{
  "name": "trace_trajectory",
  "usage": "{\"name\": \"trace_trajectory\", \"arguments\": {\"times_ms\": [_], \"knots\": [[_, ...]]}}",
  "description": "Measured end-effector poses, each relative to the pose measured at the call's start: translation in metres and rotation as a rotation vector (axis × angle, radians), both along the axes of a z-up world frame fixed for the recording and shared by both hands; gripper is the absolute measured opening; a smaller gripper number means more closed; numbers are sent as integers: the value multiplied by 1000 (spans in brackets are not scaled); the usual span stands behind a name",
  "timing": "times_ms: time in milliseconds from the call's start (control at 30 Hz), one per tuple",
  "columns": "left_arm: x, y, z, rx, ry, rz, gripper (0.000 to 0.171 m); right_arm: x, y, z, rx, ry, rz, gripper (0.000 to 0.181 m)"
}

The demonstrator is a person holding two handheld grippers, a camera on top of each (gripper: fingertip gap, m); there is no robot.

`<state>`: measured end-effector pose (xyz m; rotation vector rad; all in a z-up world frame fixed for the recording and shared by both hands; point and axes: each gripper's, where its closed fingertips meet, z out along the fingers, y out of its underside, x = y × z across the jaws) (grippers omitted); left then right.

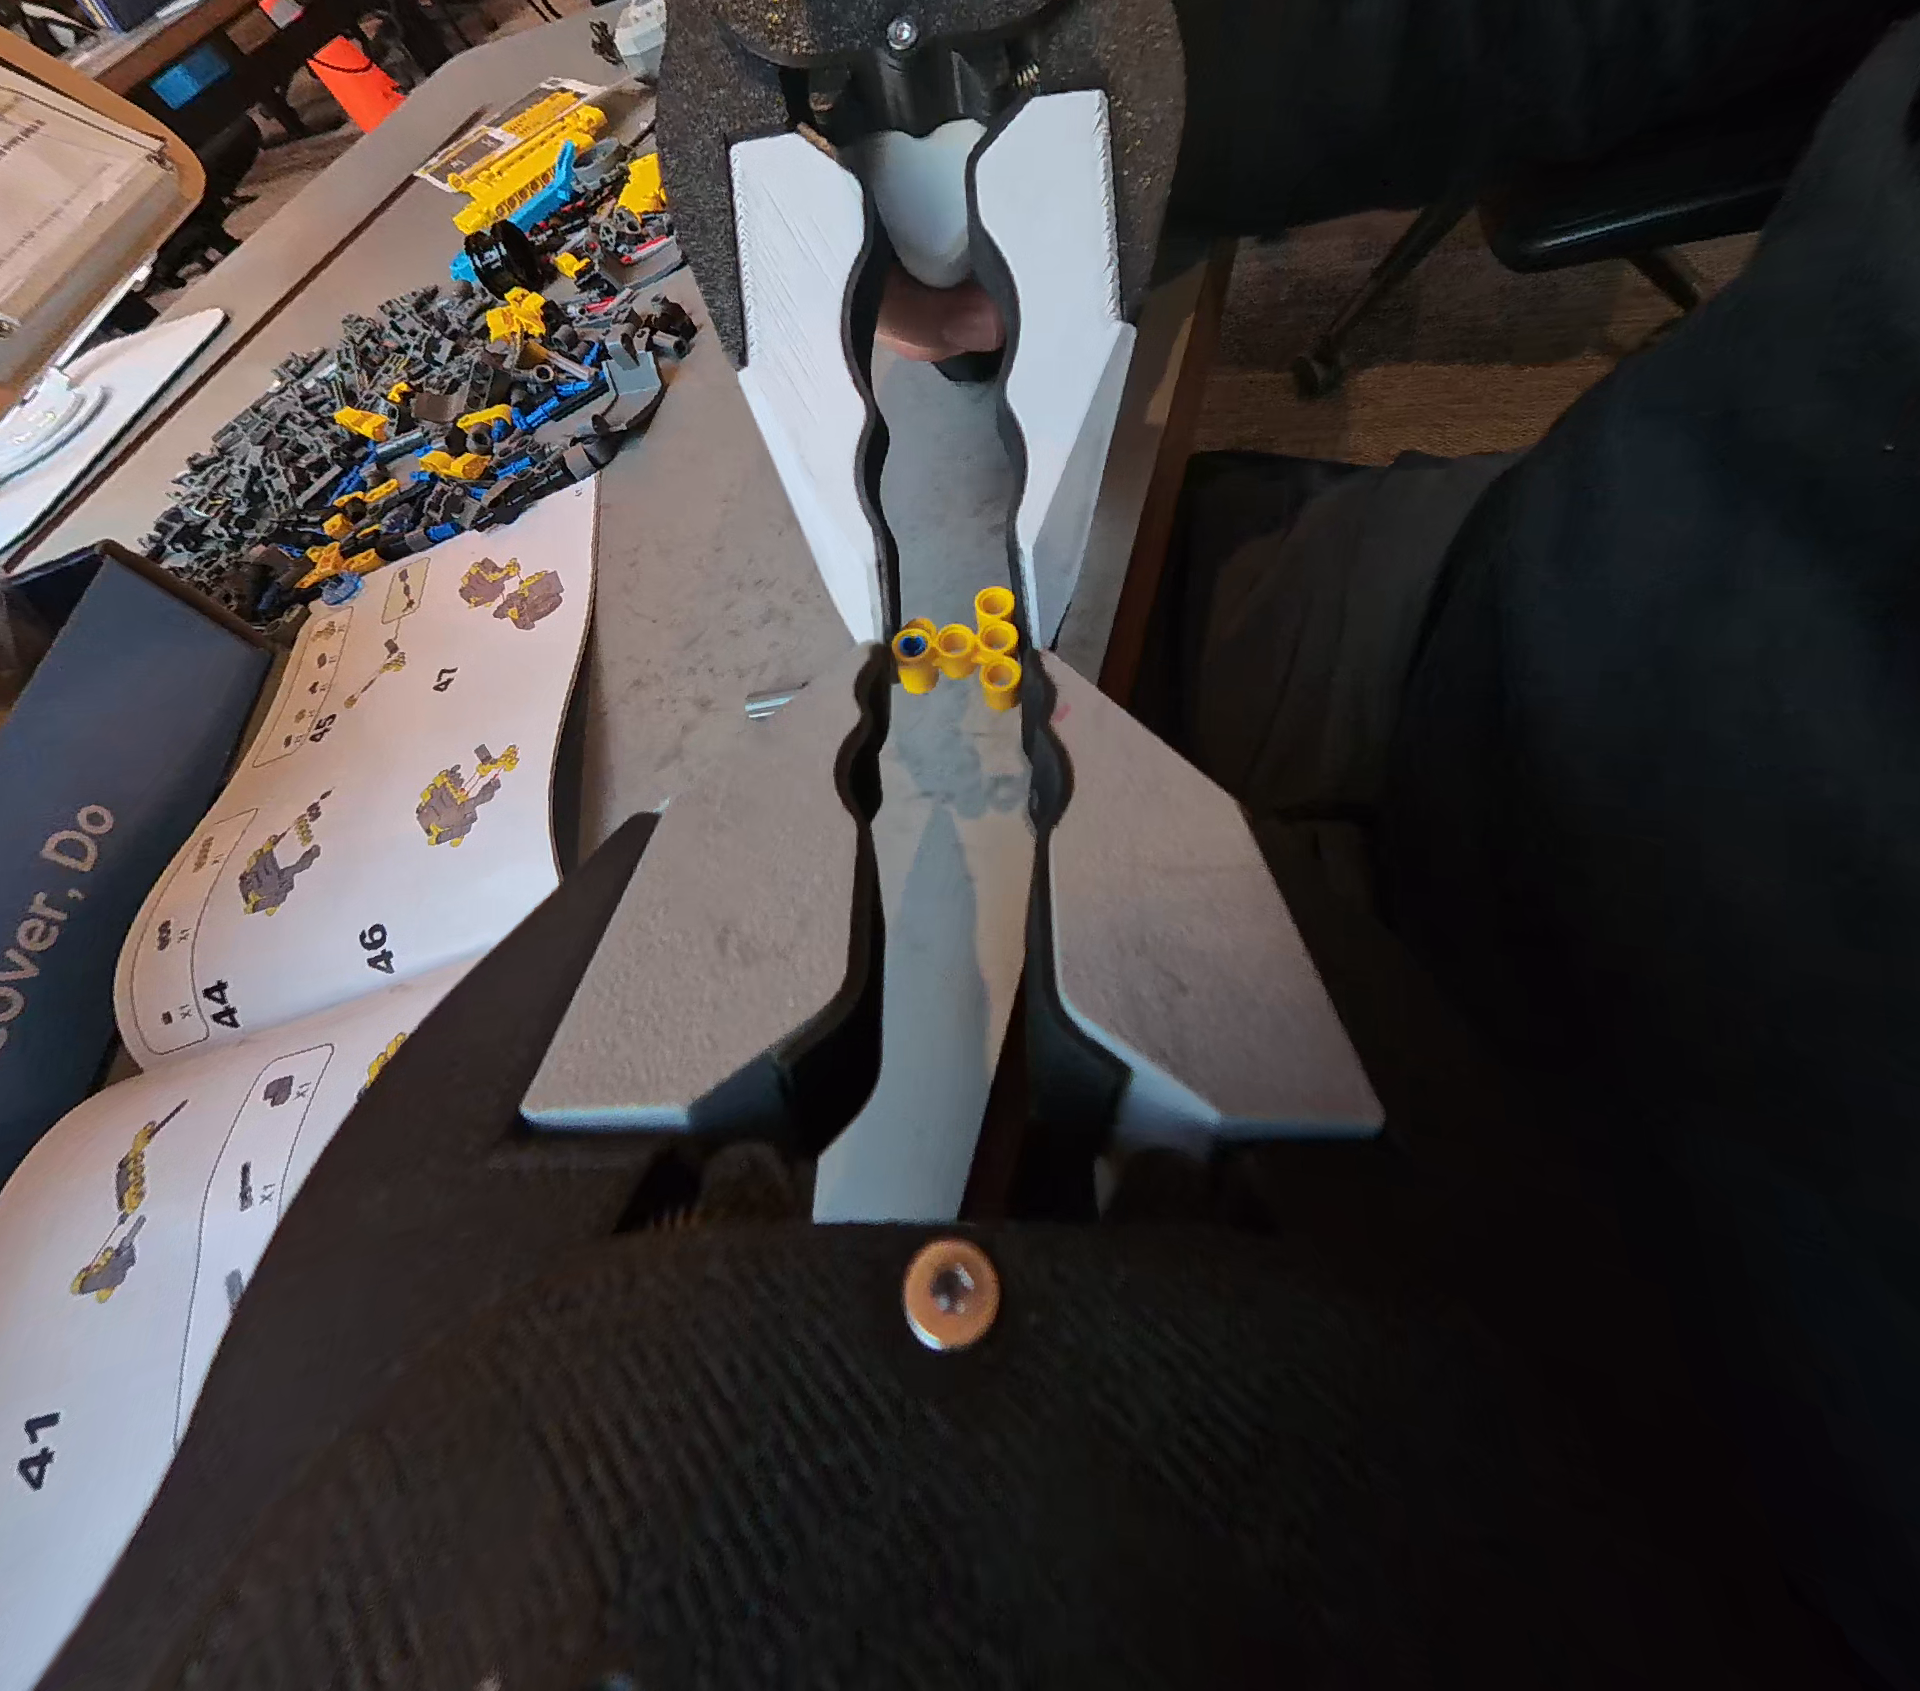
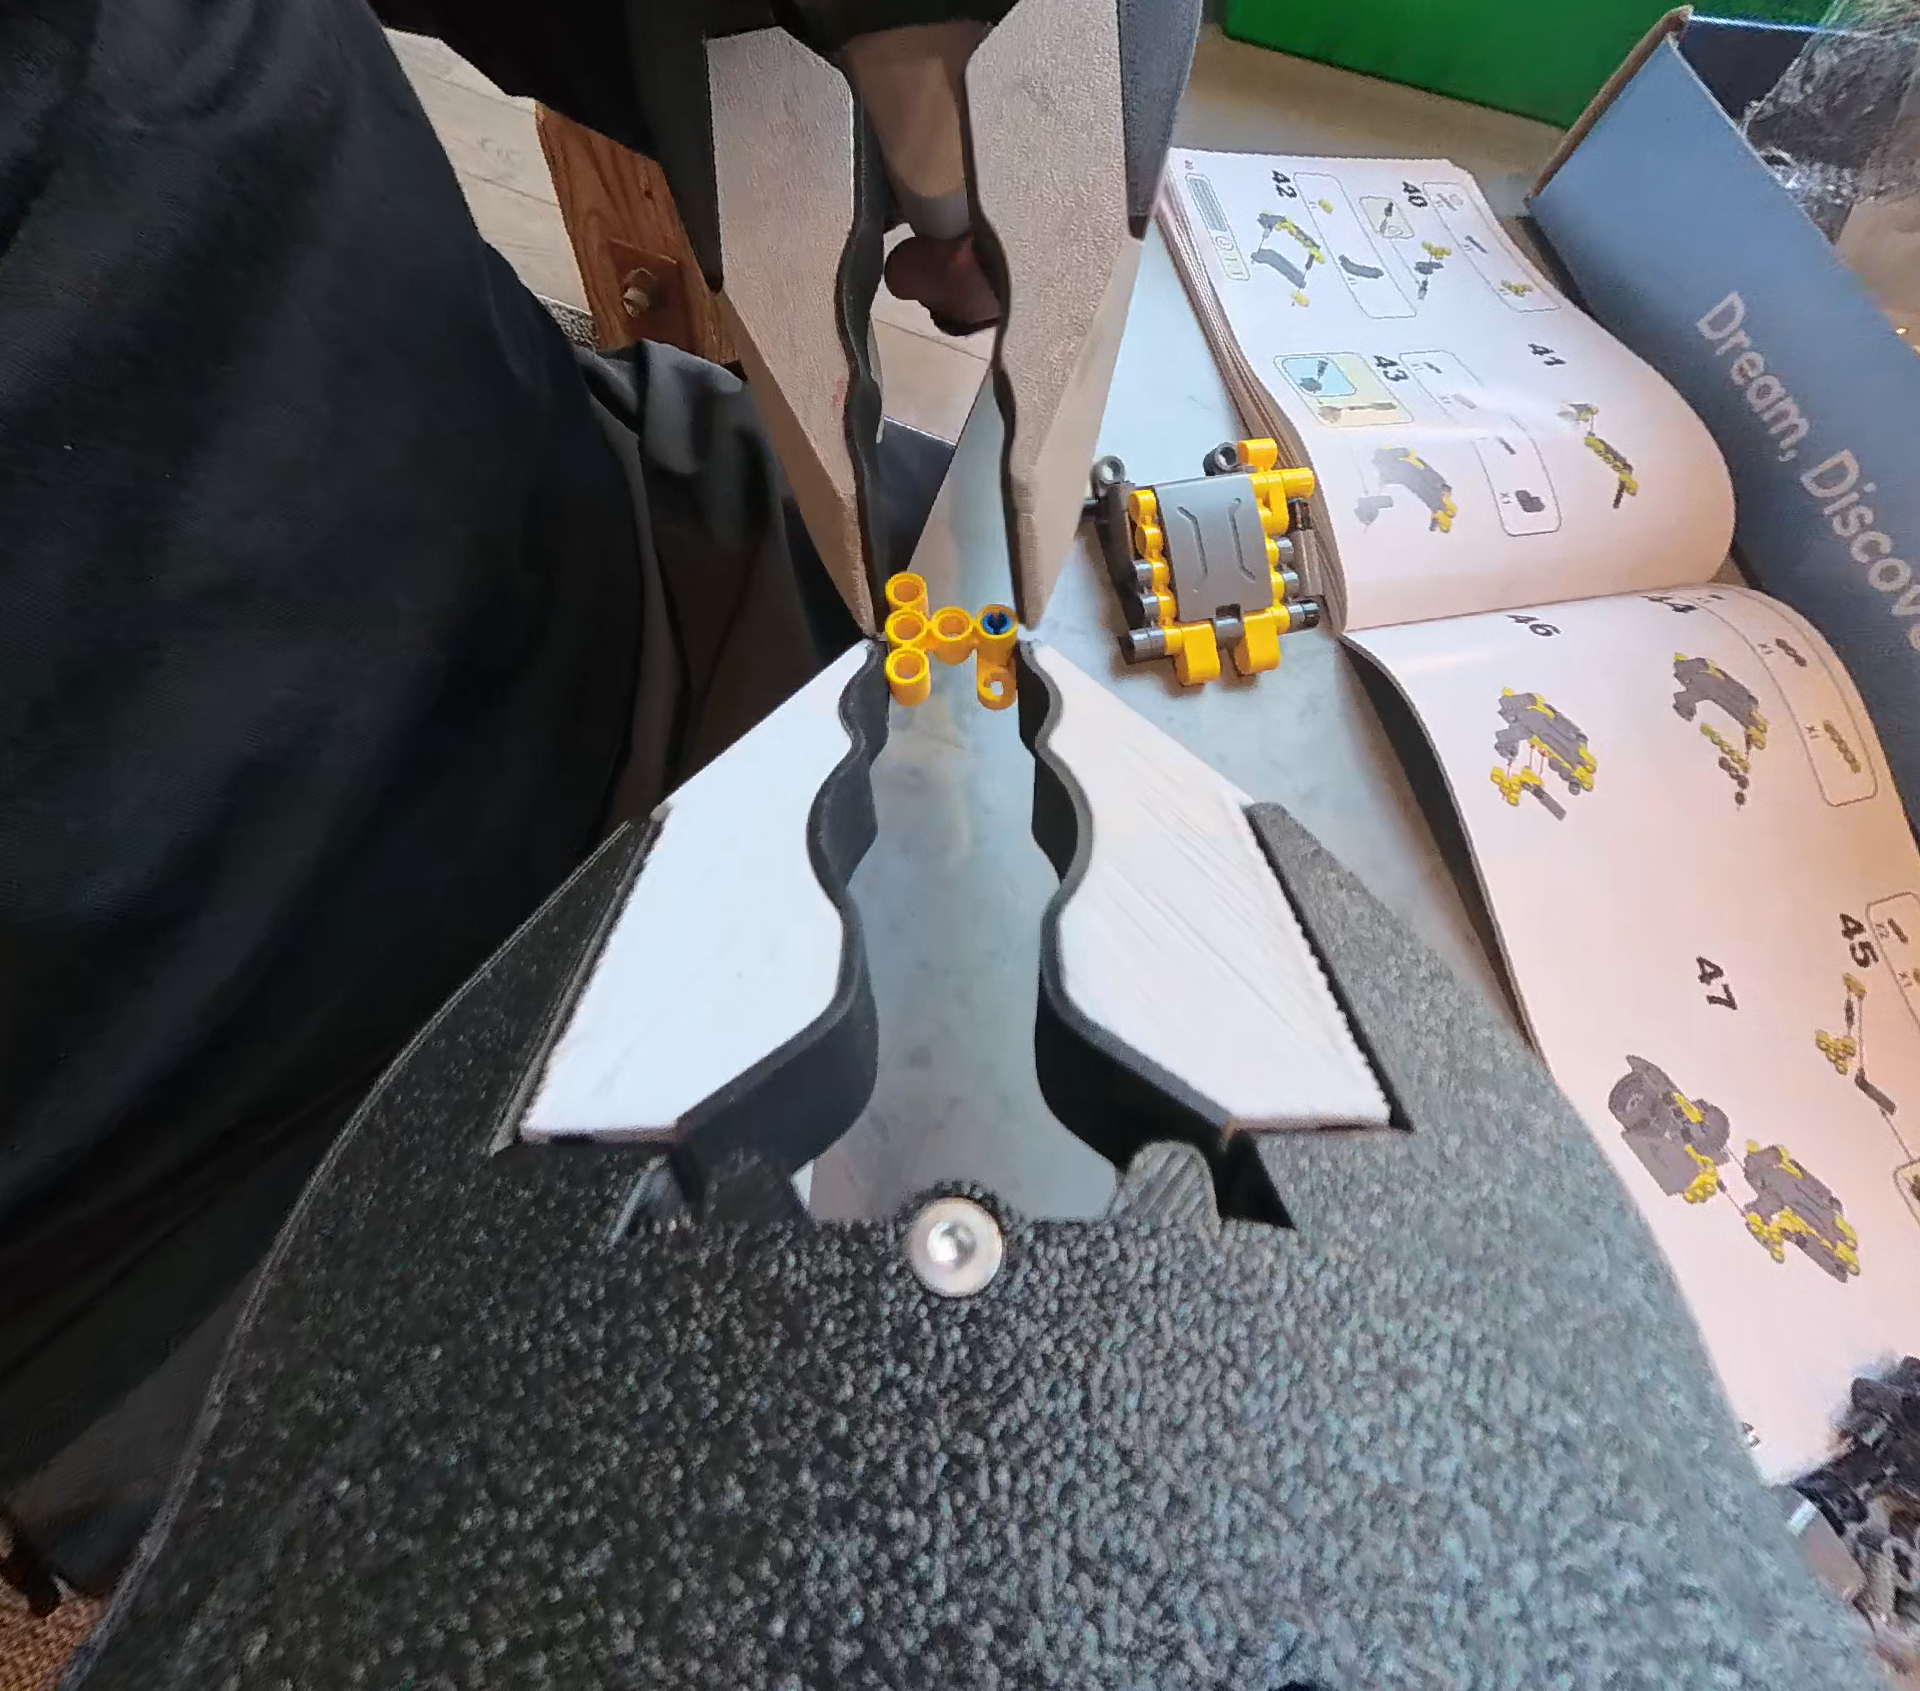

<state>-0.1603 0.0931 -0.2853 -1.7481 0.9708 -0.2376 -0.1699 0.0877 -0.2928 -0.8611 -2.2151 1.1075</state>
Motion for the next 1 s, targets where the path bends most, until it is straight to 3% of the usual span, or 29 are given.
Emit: {"name": "trace_trajectory", "arguments": {"times_ms": [467,567,600,700,800,1000], "knots": [[-11,6,-3,-44,-13,60,20,-5,10,-8,41,-34,-54,29],[-17,8,-8,-75,-4,91,18,-4,25,-8,56,-48,-106,27],[-20,8,-11,-82,3,103,4,-4,34,-9,65,-64,-145,24],[-23,10,-11,-88,-2,118,5,-4,57,-19,79,-157,-246,24],[-28,13,-27,-180,17,159,5,-5,54,-30,27,-229,-256,22],[-30,14,-29,-242,-40,190,5,-6,48,-25,58,-184,-248,25]]}}
